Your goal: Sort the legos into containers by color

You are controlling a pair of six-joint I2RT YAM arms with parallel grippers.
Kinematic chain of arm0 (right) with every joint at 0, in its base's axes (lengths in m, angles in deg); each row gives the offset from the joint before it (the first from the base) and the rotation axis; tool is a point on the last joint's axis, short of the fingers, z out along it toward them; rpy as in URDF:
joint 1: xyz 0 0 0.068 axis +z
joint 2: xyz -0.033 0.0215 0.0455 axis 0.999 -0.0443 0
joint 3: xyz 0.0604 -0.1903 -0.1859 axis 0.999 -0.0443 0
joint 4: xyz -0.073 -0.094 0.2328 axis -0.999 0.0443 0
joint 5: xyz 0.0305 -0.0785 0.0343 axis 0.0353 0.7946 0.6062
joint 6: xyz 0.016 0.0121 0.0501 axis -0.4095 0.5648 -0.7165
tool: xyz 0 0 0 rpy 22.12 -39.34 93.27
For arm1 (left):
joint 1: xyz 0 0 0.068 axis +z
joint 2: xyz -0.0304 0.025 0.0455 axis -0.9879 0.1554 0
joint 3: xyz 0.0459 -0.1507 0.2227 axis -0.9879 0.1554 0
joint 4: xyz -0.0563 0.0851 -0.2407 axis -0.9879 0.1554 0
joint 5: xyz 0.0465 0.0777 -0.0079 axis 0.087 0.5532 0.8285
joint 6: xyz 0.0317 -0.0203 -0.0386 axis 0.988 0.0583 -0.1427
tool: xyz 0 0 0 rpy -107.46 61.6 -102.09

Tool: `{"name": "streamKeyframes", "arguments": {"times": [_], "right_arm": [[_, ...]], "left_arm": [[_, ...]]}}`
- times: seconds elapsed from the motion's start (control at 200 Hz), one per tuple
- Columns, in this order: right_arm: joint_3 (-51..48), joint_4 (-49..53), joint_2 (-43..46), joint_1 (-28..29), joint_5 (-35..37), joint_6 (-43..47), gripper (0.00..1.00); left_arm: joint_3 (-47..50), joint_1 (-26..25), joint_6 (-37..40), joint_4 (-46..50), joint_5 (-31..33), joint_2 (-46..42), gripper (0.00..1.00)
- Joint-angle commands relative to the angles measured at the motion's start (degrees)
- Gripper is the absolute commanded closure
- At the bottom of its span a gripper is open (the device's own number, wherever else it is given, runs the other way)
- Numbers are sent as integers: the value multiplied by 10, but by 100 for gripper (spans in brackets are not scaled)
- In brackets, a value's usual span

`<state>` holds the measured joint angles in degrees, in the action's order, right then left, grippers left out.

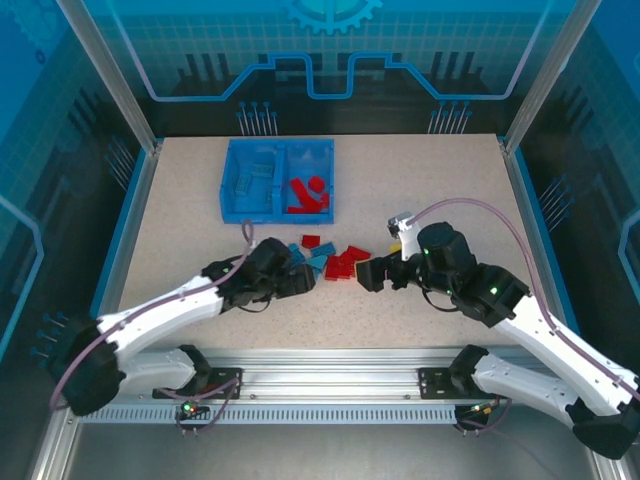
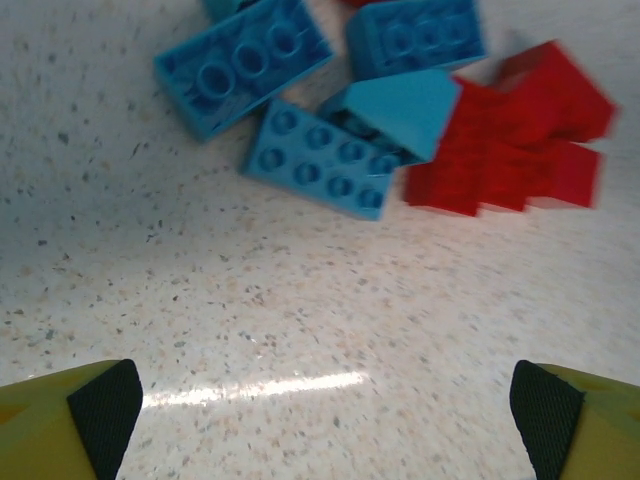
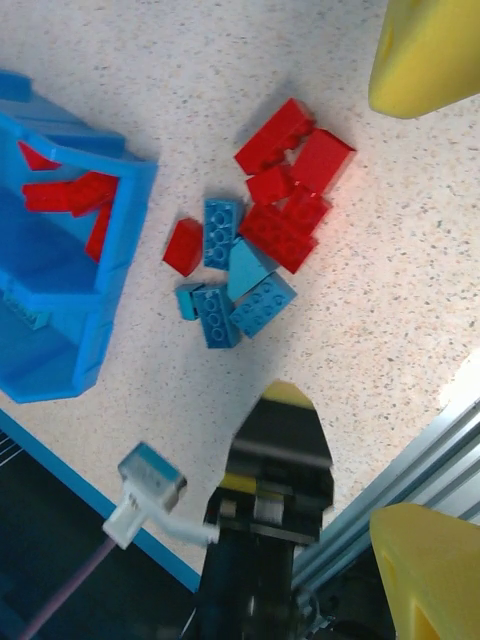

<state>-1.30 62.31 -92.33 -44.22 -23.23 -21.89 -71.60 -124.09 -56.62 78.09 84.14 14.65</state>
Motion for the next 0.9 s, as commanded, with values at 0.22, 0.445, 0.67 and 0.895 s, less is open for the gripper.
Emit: {"name": "streamKeyframes", "arguments": {"times": [0.22,0.445,0.67,0.895], "right_arm": [[-3,6,-3,4,15,-20,0],[-2,5,-16,2,17,-22,0],[-1,10,-14,2,27,-23,0],[0,7,-21,1,29,-29,0]], "left_arm": [[-94,-5,102,-19,46,193,1],[-118,2,153,-32,61,244,2],[-130,10,205,-43,52,269,9],[-126,12,239,-66,58,282,14]]}}
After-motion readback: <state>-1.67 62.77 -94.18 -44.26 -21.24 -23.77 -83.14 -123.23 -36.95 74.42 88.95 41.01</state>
